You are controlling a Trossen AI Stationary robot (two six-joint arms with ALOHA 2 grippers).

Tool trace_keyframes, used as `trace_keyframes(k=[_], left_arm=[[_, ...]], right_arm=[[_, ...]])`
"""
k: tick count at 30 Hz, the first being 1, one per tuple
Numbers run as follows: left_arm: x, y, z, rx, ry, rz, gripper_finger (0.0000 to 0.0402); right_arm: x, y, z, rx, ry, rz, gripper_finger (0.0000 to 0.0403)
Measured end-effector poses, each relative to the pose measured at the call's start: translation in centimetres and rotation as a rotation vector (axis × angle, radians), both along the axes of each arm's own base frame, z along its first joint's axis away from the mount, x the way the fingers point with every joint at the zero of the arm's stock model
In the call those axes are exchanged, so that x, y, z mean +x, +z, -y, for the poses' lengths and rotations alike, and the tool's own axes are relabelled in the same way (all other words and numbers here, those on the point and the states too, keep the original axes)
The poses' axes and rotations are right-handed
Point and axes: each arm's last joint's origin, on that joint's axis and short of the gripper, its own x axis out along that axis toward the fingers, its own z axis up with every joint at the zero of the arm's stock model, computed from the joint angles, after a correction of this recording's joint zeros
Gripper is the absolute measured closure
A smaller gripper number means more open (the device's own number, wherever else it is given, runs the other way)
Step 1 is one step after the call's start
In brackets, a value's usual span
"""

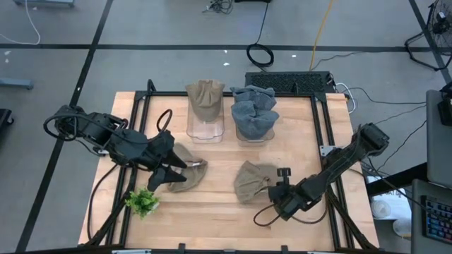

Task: Pick & Place hat
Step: Put the right brown cap into the left transparent bin

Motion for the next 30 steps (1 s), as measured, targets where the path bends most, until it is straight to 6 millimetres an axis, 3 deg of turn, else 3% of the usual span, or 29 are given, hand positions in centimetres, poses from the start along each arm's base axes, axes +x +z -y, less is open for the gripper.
trace_keyframes(k=[9, 15, 25, 30], left_arm=[[-0.1, 0.1, -0.2, 0.157, -0.138, 0.059, 0.0135], [0.0, 0.2, -0.8, 0.307, -0.137, 0.104, 0.0135], [-0.1, 0.4, -2.3, 0.538, -0.092, 0.14, 0.0135], [-0.1, 0.6, -3.1, 0.735, -0.076, 0.152, 0.0135]], right_arm=[[-1.8, 7.6, 1.7, 0.246, -0.047, 0.315, 0.0401], [-2.0, 11.5, 3.7, 0.385, -0.078, 0.534, 0.0402], [0.7, 15.6, 5.8, 0.391, 0.008, 0.94, 0.0402], [1.6, 16.2, 7.5, 0.34, 0.038, 0.988, 0.0402]])
